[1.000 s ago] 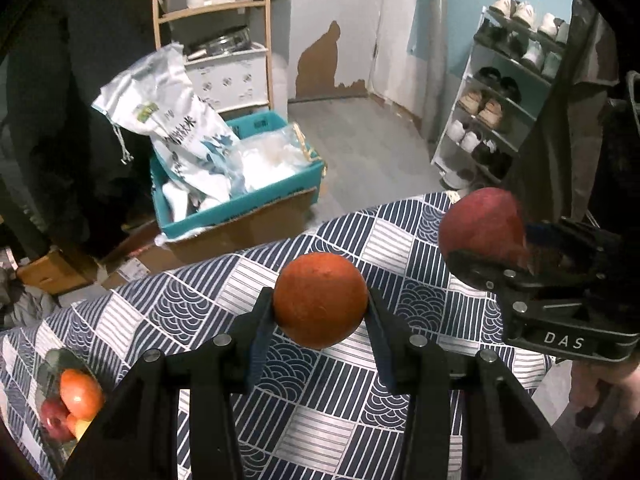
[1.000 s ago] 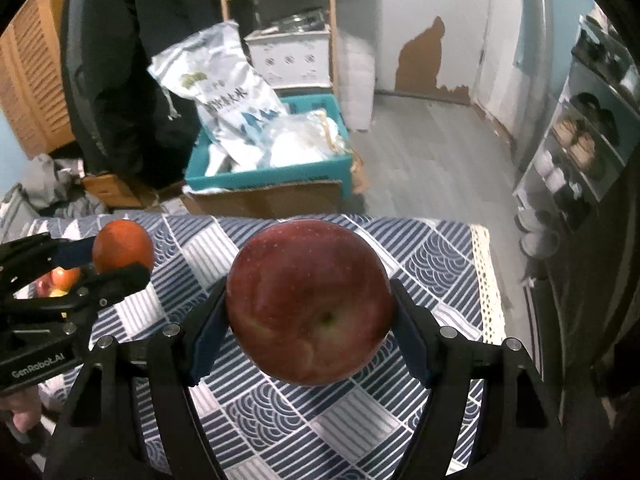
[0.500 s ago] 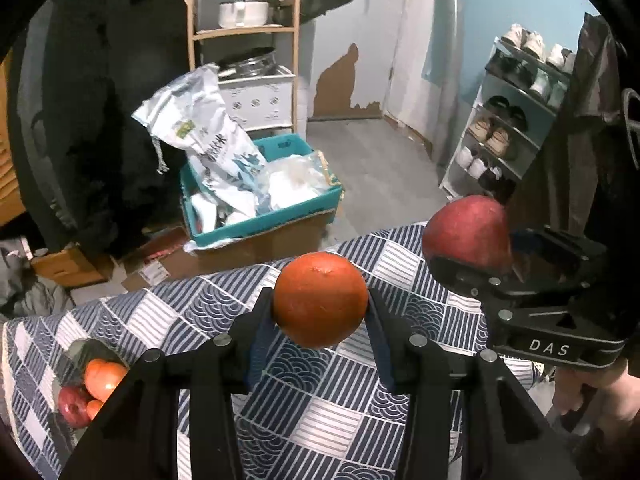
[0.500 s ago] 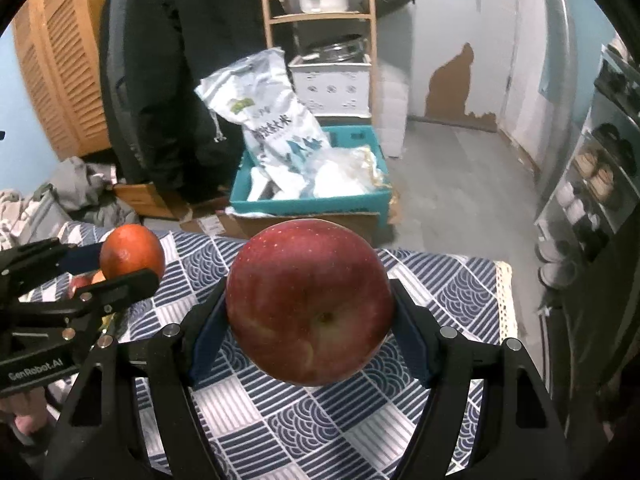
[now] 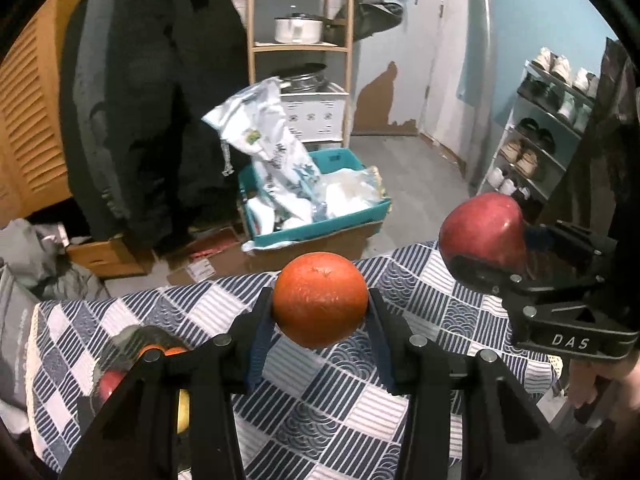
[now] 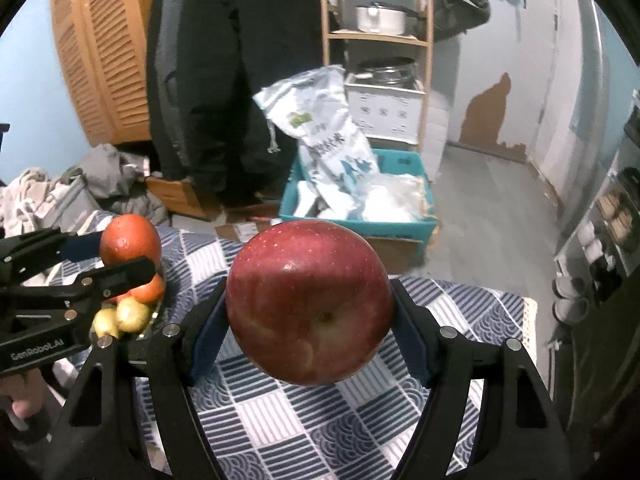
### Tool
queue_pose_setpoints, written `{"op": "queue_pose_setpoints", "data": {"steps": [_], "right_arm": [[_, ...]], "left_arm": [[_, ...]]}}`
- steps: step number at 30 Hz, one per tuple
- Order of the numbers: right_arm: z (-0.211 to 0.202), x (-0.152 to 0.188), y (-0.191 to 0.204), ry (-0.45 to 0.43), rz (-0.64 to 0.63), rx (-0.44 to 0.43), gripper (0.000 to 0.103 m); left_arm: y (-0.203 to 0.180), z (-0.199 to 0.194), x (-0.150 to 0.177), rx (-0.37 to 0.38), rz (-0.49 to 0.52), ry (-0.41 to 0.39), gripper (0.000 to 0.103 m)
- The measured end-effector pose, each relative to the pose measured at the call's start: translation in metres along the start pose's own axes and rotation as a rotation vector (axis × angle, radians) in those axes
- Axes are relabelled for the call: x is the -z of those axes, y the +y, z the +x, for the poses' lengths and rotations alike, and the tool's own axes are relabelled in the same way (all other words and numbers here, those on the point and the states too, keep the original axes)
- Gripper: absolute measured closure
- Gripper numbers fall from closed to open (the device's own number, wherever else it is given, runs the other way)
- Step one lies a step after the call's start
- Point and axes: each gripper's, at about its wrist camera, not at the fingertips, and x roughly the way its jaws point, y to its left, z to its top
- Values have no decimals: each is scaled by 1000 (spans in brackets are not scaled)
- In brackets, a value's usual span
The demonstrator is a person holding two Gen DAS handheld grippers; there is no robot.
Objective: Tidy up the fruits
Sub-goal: 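Carry the red apple over the glass bowl with right tool while left tool carries the tangerine there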
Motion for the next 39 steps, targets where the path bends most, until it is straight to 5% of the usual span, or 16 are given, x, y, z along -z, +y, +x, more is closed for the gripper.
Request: {"op": "queue_pose_setpoints", "data": {"steps": [39], "right_arm": [[84,-22,206,121,-232,-274,28]], "left_arm": [[191,-43,76,-176,-280,40,58]]}}
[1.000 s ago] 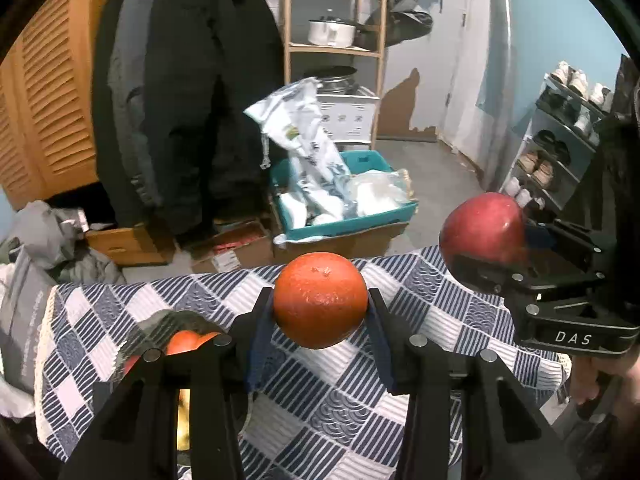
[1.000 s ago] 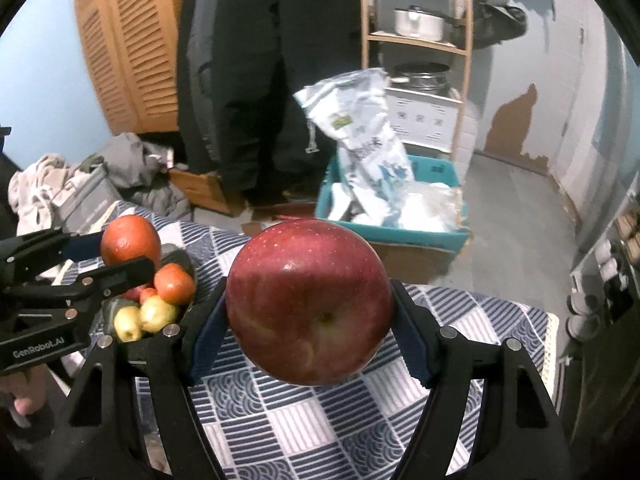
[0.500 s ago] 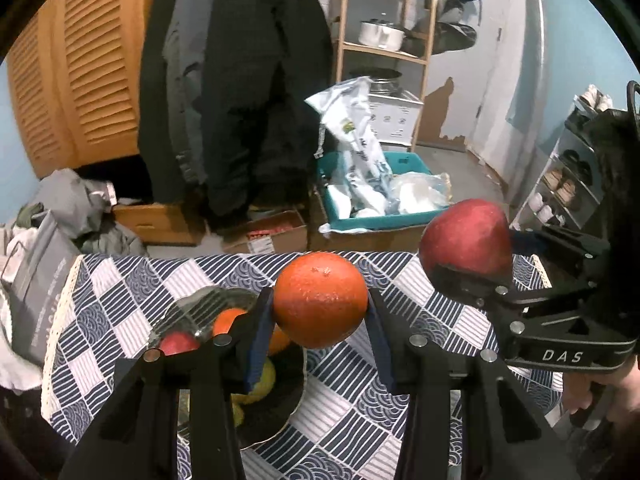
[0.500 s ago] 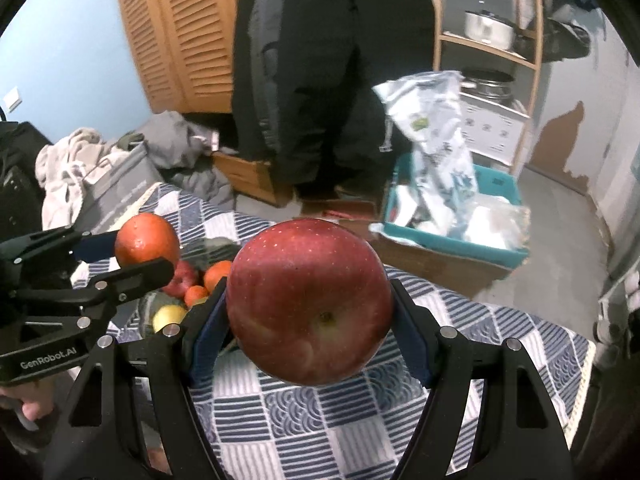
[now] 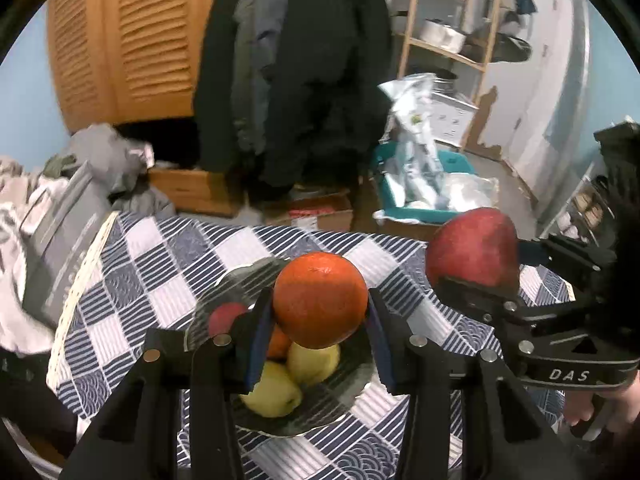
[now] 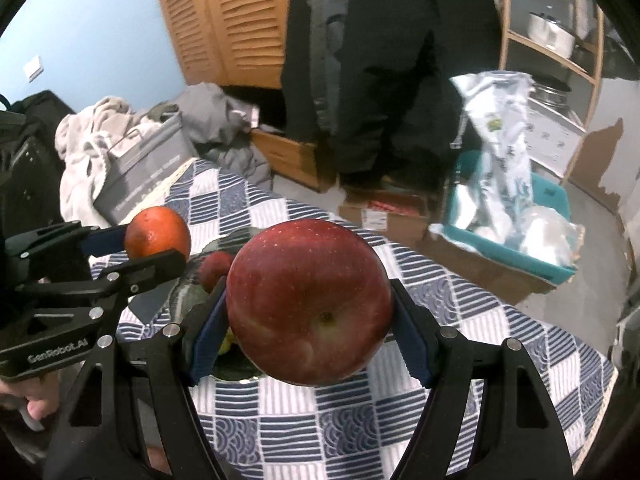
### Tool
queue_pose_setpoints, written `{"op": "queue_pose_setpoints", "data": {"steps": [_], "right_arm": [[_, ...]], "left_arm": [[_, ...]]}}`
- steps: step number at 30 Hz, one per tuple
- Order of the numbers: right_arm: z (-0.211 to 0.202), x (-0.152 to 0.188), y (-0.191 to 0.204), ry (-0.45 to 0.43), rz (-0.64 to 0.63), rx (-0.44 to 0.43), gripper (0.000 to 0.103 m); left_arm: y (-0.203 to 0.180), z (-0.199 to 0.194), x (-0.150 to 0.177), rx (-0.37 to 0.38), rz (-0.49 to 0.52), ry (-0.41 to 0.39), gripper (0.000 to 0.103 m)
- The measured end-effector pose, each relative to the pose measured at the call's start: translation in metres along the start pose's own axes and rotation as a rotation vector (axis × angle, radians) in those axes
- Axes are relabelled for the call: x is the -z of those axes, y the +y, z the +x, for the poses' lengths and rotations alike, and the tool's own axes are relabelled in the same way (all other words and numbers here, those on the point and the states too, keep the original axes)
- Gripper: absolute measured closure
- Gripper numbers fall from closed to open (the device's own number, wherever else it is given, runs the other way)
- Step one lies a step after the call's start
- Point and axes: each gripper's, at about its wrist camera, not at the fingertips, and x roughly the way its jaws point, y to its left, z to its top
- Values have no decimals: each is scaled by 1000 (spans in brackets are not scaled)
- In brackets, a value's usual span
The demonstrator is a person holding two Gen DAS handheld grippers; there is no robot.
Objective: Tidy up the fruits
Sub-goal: 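Carry the red apple over the glass bowl with right tool while left tool carries the tangerine there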
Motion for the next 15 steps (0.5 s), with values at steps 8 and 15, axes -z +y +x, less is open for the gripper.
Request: {"op": "queue_pose_setpoints", "data": {"steps": [8,15], "right_arm": [[37,-2,29,60,-41,-32,28],[69,2,45,116,-61,-51,28]], "left_arm": [[43,17,11,-43,-82,43,58],[68,37,24,-65,-119,98,58]]}}
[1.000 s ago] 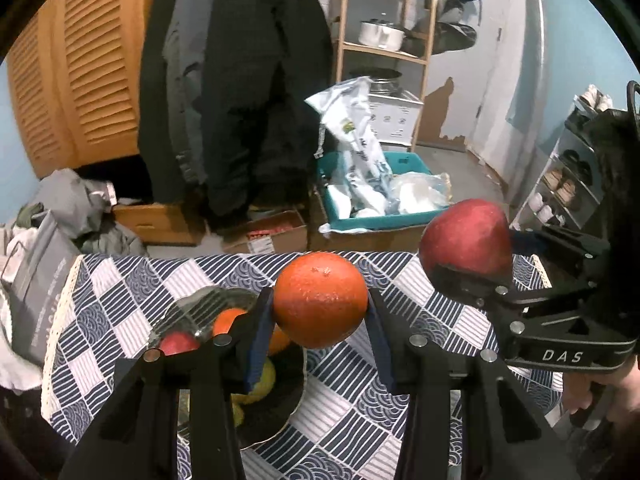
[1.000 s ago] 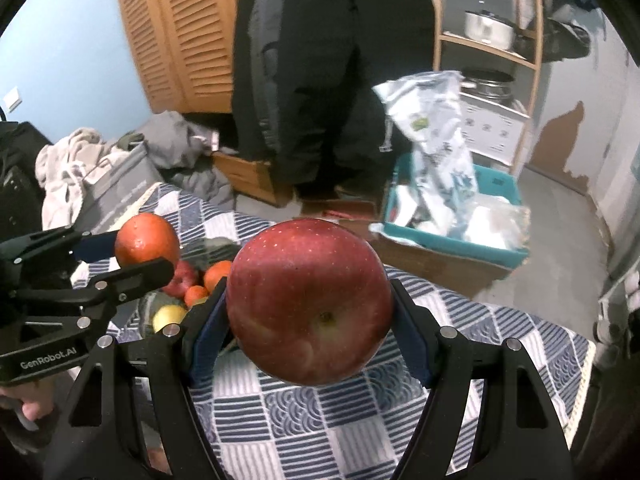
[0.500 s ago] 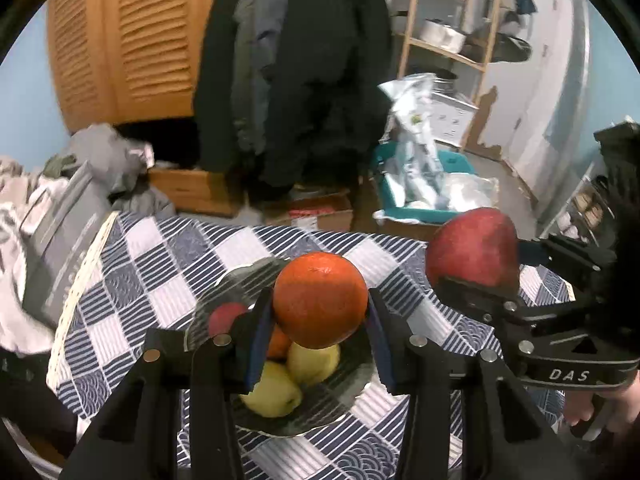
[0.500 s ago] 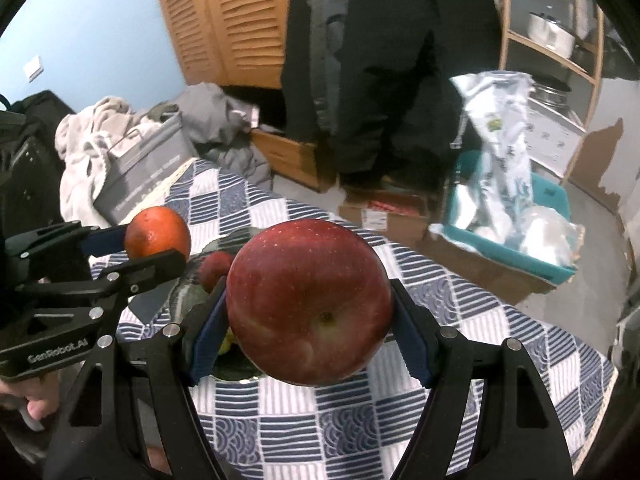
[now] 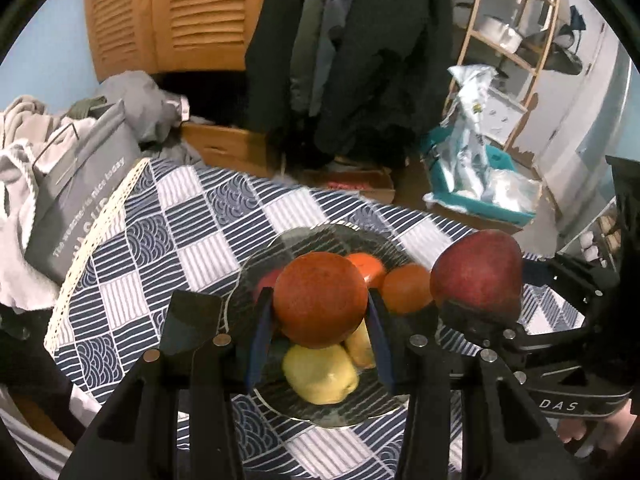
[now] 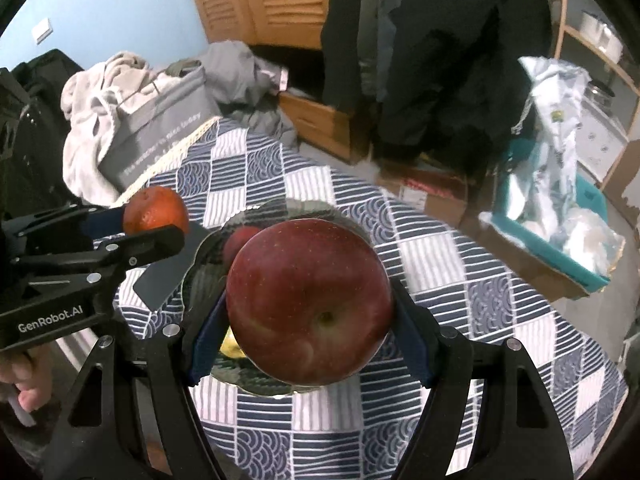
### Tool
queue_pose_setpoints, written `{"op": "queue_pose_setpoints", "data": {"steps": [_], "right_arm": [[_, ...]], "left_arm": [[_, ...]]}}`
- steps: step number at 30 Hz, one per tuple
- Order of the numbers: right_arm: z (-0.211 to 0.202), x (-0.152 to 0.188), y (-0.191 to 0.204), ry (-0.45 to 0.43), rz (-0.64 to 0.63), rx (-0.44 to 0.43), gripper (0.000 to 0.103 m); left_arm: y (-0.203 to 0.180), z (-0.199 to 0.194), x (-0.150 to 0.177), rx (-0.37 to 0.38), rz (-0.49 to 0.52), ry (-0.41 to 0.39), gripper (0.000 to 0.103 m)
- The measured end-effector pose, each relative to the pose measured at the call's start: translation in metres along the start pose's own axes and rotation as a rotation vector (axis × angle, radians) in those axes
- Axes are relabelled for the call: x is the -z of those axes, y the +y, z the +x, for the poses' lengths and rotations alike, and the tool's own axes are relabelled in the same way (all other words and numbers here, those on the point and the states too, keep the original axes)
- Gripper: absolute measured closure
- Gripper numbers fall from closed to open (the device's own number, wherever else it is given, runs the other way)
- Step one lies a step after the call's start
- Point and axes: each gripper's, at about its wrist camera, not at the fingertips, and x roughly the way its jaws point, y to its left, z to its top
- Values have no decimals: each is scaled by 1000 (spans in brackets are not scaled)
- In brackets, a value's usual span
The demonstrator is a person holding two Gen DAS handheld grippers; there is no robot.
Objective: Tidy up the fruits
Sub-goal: 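Carry the red apple over the glass bowl with right tool while left tool carries the tangerine there, then open right tool to drop the apple in the bowl while left tool drops the tangerine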
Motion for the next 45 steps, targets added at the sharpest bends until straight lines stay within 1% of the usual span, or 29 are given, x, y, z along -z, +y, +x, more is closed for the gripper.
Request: {"op": "queue_pose_setpoints", "data": {"steps": [9,12,15,18,23,25,28,29,31,32,33,35,38,45], "right_arm": [[44,2,11,74,-15,-25,28],[56,2,12,91,-23,-35,28],[69,5,11,114,-26,-31,28],[76,5,10,132,-21,-41,28],[83,2,11,140,-22,-58,28],[85,1,12,145,-21,-65,28],[88,1,14,147,-30,-62,27],[89,0,14,150,-32,-63,27],[90,-1,15,153,-30,-65,27],[91,-1,14,150,-24,-71,27],[91,-2,13,151,-19,-75,26],[90,-3,12,143,-6,-90,26],[86,-5,8,130,8,-90,26],[77,-8,2,114,38,-93,26]], "left_arm": [[29,36,13,-14,-76,87,57],[36,49,20,-44,-86,118,57],[42,60,25,-53,-107,151,57],[45,68,29,-36,-123,171,57],[43,79,33,-49,-117,198,57],[44,82,34,-43,-119,209,57],[44,86,35,-50,-114,226,57],[44,87,36,-56,-107,230,56],[44,88,36,-73,-100,224,46],[44,87,36,-83,-99,218,37],[44,87,36,-88,-97,209,33],[45,87,36,-95,-90,206,33],[46,86,35,-98,-91,212,33],[42,72,29,-92,-83,171,33]]}}
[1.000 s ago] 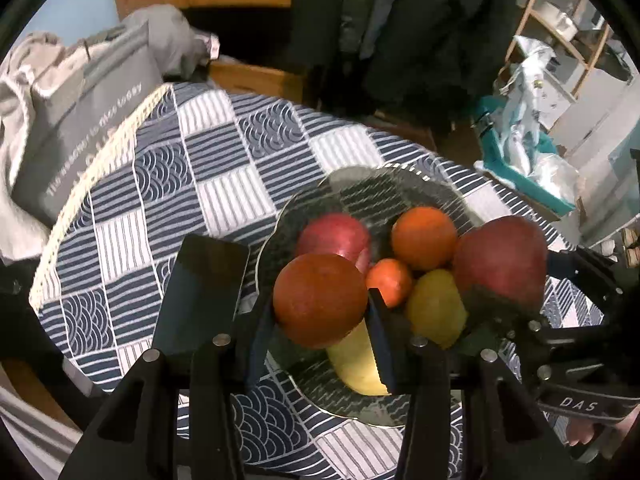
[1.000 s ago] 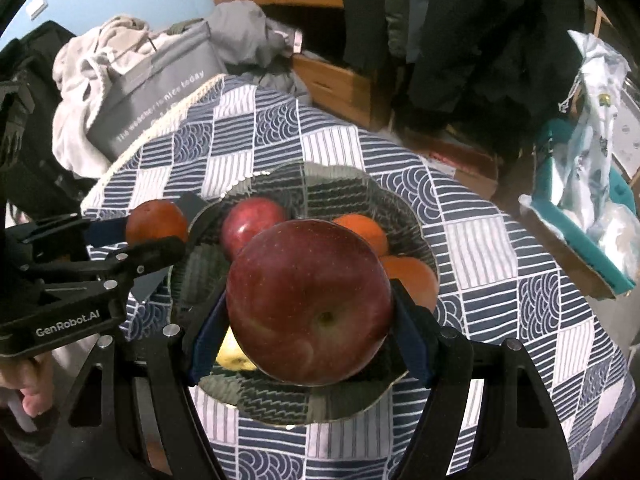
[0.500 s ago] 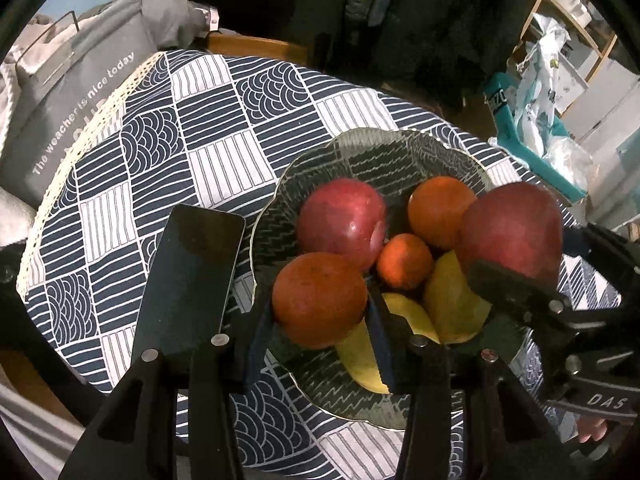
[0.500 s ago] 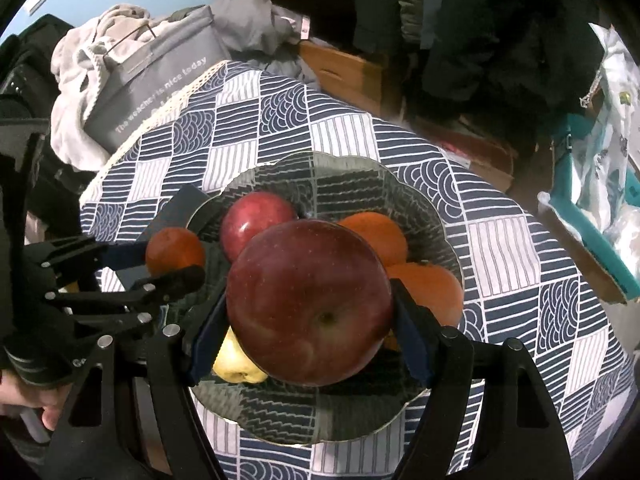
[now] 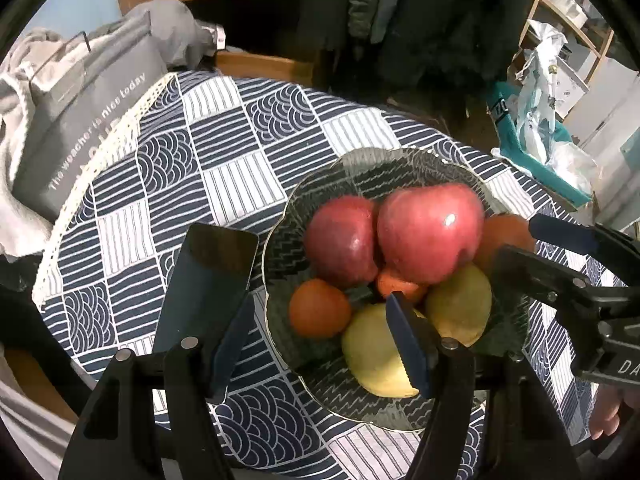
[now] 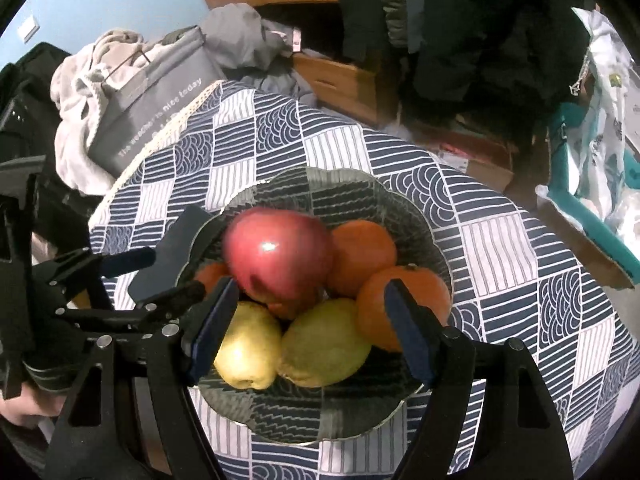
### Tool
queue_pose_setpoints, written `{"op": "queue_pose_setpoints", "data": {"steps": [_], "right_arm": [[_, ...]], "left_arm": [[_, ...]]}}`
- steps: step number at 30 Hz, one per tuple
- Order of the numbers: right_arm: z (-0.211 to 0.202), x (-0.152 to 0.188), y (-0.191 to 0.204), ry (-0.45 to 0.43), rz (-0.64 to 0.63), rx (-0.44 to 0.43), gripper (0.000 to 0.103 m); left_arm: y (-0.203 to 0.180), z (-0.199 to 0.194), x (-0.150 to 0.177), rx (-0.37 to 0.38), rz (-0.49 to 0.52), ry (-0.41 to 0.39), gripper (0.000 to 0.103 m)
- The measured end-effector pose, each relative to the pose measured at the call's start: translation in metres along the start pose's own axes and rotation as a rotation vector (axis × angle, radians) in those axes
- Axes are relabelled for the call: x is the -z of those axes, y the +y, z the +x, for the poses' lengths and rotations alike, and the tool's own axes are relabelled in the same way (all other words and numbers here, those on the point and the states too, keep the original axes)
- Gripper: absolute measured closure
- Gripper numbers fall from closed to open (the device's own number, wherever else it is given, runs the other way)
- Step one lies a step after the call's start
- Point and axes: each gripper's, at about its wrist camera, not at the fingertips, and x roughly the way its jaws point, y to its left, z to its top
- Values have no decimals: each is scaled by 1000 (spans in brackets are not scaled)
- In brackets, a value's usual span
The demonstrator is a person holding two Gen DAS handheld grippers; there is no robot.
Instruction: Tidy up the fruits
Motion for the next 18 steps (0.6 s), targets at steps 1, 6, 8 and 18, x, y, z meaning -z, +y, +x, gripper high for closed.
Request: {"op": "queue_pose_setpoints", "data": {"steps": [1,6,8,18], "right_arm": [[-2,0,1,-5,-1,3,26],[-20,-1,4,-52,-12,44,26],[-27,-1,6,-71,-18,63,26],[-76,-3,7,-190,-21,196,25]], "left_arm": [[-1,-3,0,5,3,-5,33],[-6,-22,-3,15,13,-50,33],[-7,-33,-4,18,16,-77,33],[-11,-77,-8,64,2,-175,31]]}}
